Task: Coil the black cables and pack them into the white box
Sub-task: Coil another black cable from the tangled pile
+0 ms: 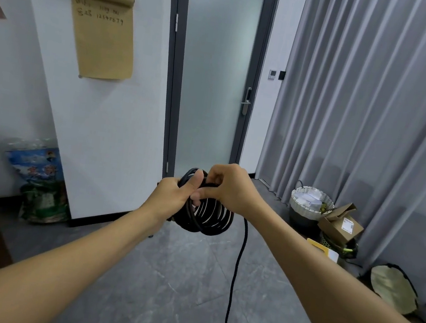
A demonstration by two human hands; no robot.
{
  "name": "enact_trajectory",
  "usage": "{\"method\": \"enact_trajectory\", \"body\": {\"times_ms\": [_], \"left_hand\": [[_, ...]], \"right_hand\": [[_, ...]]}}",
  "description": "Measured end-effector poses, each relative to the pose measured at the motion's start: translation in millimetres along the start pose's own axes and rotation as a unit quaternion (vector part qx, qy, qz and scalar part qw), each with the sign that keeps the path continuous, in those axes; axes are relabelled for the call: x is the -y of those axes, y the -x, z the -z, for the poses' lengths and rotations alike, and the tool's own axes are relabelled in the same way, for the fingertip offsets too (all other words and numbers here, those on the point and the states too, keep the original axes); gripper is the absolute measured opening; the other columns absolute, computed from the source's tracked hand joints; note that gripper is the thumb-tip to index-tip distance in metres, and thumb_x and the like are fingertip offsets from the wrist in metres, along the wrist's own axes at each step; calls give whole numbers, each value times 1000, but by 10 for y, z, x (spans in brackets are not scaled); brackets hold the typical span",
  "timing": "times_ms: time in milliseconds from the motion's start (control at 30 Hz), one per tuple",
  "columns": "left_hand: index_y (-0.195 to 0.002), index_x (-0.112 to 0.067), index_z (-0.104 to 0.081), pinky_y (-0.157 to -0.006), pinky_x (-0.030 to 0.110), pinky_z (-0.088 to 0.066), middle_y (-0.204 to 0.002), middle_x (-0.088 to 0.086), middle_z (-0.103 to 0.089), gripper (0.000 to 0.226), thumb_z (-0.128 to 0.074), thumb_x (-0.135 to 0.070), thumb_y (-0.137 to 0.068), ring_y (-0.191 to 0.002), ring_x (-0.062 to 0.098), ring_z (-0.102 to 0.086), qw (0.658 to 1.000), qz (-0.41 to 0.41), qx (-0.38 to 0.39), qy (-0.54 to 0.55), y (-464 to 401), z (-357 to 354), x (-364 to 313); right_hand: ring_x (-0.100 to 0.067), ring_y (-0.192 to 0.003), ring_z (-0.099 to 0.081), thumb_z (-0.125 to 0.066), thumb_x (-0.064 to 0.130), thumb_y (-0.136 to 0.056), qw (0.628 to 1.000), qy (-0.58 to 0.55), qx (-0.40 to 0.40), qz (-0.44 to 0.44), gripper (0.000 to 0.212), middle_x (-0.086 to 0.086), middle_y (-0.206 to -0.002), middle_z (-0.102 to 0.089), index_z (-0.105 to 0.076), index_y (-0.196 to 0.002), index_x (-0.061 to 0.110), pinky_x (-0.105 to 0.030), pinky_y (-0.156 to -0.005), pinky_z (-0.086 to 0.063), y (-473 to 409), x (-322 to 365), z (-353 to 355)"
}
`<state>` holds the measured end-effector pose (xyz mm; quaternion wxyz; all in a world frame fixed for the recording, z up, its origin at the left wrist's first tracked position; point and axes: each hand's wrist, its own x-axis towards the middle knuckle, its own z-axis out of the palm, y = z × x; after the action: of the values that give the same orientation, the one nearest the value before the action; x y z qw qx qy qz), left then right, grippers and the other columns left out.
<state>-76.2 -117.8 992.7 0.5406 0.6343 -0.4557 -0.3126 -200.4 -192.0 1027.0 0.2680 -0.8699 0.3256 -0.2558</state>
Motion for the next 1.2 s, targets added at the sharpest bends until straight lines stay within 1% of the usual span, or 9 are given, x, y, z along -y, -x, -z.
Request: {"method": "enact_trajectory", "body": {"times_ms": [133,200,267,433,667,867,967,1100,1200], "left_hand": [[-64,-13,-56,-43,18,-37,-49,-7,-56,38,-72,-47,-67,-45,8,-50,998,-4,63,6,28,4,1],[-67,-12,-58,-46,17,-38,-48,-8,-54,25,-79,-25,-72,-44,5,-49,996,-11,90,1,10,40,45],[-69,-11,-59,-49,19,-39,-48,-6,-54,19,-77,-14,-75,-45,7,-49,996,-16,90,-11,-10,84,96],[-58,-10,-50,-49,25,-36,-45,-4,-48,33,-70,-18,-82,-41,11,-43,1000,27,-10,0,-75,202,205],[-57,-11,-50,-46,22,-40,-48,-1,-51,35,-70,-24,-82,-44,15,-47,984,103,-128,75,-189,380,261],[-60,-10,-54,-59,28,-43,-63,6,-55,31,-70,-26,-81,-60,23,-52,964,115,-229,68,-272,549,336],[-66,-8,-59,-69,37,-48,-66,5,-60,26,-69,-27,-81,-70,28,-58,957,83,-277,-21,-295,502,328],[-89,-6,-55,-66,35,-45,-81,4,-59,29,-65,-33,-82,-75,27,-55,934,28,-330,-130,-250,344,232],[-89,-9,-49,-67,34,-44,-77,-1,-51,33,-63,-38,-84,-76,26,-51,923,-15,-330,-195,-213,252,178]], "right_hand": [[-6,-51,-44,-74,13,-76,999,22,35,-12,12,5,-58,-51,-62,-74,12,-16,-48,-36,-4,-37,66],[-2,-46,-45,-74,18,-78,996,-7,81,-22,11,6,-56,-56,-65,-75,13,-13,-47,-37,21,-61,134],[-5,-45,-43,-74,22,-79,992,-49,108,-41,13,5,-56,-57,-66,-77,12,-15,-48,-37,49,-137,203],[-11,-48,-39,-65,19,-88,983,-160,28,-91,20,3,-53,-53,-62,-70,10,-21,-48,-34,85,-508,243],[-9,-51,-43,-58,26,-92,985,-45,-59,-153,23,2,-58,-55,-63,-75,12,-22,-50,-34,113,-888,285],[-13,-57,-48,-68,16,-85,973,-43,-140,-176,11,-1,-61,-54,-62,-75,14,-24,-56,-39,137,-1136,342],[-20,-72,-57,-64,19,-86,969,126,-154,-148,9,2,-72,-59,-67,-78,17,-30,-64,-46,133,-1010,306],[-28,-76,-59,-52,8,-82,920,371,-126,-22,16,-1,-86,-63,-66,-78,15,-24,-50,-29,110,-638,207],[-25,-76,-59,-49,10,-82,897,431,-48,77,19,1,-88,-63,-67,-81,17,-23,-48,-24,98,-424,132]]}}
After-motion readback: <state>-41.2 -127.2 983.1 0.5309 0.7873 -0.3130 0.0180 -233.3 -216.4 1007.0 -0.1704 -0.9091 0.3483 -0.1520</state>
